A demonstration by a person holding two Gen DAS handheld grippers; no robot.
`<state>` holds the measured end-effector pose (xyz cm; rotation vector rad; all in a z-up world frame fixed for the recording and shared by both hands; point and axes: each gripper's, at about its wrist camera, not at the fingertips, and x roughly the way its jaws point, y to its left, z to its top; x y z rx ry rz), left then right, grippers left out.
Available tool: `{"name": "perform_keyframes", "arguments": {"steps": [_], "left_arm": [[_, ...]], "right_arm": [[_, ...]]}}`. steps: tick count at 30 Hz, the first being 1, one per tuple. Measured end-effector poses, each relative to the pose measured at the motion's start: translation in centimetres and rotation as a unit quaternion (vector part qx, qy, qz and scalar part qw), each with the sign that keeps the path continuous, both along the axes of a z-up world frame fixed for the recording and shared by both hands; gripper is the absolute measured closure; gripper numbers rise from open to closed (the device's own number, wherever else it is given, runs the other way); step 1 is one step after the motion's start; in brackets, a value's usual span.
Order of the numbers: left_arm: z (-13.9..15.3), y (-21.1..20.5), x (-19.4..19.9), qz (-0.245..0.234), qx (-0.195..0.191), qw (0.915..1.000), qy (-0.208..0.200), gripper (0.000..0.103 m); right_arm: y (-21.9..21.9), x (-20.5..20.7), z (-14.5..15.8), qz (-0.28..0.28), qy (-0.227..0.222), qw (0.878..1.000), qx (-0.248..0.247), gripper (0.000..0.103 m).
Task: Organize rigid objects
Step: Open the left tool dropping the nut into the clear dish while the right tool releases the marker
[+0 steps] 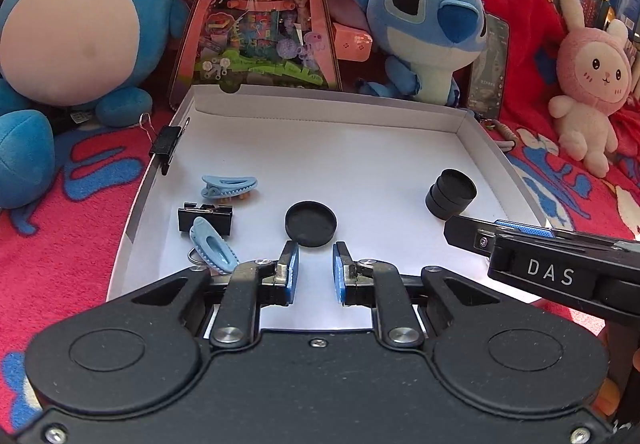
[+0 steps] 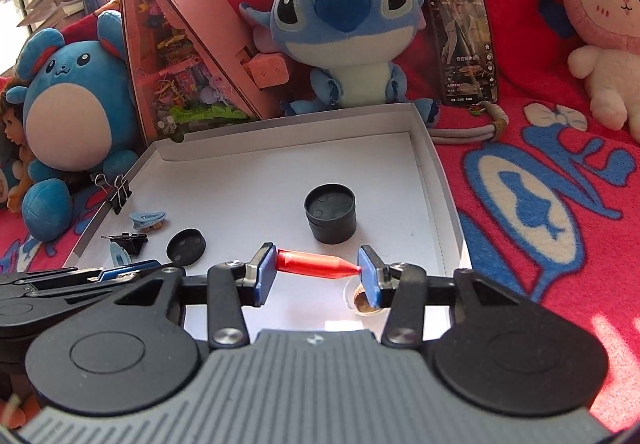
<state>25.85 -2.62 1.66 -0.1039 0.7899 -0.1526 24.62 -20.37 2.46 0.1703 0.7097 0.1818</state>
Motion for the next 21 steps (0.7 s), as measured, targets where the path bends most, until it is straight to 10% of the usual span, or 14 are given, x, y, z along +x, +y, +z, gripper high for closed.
{"name": "perform_keyframes", "arguments": {"steps": [21], "left_arm": [[2.3,0.3,-5.3,-0.011,0.047,0.9973,-0.054,0.024]], "right_arm": [[-0.4,-4.1,1.5,-0.008,-0.056,0.998,-0.001,0.024]]}}
